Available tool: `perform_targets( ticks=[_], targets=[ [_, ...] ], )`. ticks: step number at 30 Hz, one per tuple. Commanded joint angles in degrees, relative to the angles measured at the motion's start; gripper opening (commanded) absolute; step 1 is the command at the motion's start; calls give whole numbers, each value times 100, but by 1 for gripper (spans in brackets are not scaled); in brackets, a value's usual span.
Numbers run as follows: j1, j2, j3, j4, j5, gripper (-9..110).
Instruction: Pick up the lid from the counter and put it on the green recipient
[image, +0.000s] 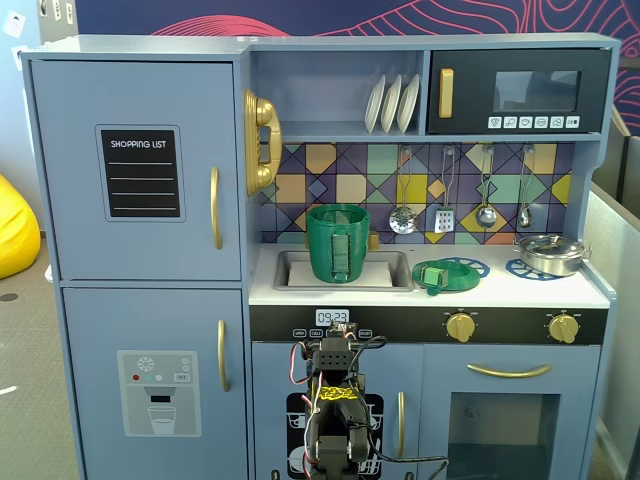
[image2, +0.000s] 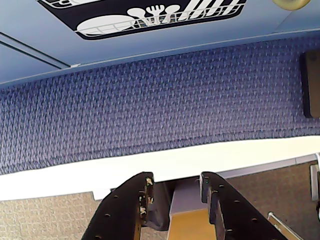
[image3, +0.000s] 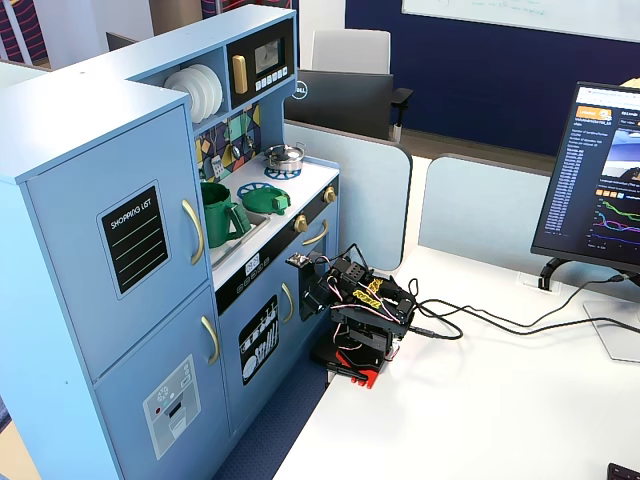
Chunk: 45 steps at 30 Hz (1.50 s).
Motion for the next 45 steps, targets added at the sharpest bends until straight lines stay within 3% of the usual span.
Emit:
perform_targets(
  ticks=[1, 13, 19, 24, 29, 32, 37, 45],
  targets=[
    [308, 0, 396, 686, -9, 0],
    [334, -9, 387, 554, 149, 0],
    [1837, -545, -633, -1239, -932, 0],
    [2689, -1310, -1995, -2593, -1090, 3],
    [3278, -1705, -2408, -4702, -984, 35],
    [3366, -1898, -2153, -6073, -1072, 44],
    [3305, -2312, -1573, -7937, -1011, 46],
    [3217, -2997, -1846, -8385, -1081, 44]
  ],
)
